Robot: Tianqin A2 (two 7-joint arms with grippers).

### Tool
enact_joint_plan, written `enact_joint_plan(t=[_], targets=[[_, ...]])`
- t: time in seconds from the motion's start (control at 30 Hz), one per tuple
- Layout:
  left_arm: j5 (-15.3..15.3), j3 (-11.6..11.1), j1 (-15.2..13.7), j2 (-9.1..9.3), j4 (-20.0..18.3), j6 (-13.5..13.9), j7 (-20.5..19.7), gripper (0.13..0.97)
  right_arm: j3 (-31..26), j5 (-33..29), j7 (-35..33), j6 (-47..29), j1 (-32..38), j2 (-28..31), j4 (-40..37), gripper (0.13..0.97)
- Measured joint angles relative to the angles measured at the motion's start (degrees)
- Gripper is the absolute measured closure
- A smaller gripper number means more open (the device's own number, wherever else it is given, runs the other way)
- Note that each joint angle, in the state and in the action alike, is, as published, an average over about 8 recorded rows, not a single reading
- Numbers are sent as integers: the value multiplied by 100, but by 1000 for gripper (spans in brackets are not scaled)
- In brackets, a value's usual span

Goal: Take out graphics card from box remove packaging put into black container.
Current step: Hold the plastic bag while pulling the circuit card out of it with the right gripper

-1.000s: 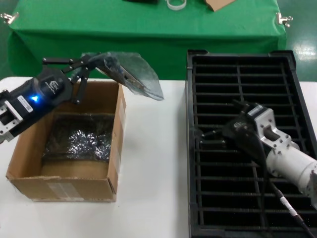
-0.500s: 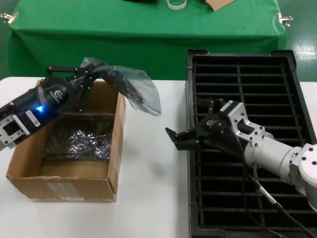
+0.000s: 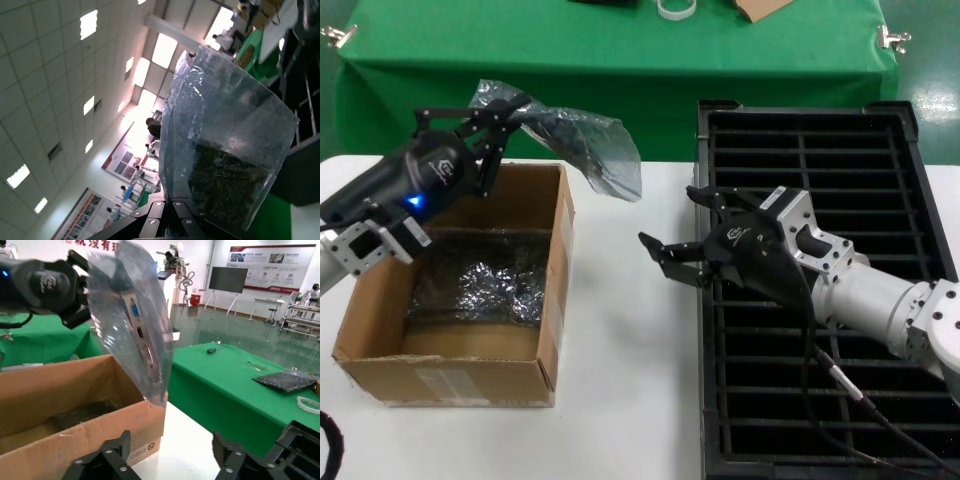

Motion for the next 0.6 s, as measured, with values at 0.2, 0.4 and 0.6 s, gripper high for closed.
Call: enact_joint_plan(t=[0.2,0.4,0.6], targets=[[-6,-40,-63,125,40,-318,619,958,233,-396,320,-118,-102,31,197,552],[19,-44,-43,249,63,-637,1035,958,438,-775,609,-174,-214,32,335,677],[94,8,35,306,71,-713,1152,958,767,-908,575,-229,-407,-11,441,810]])
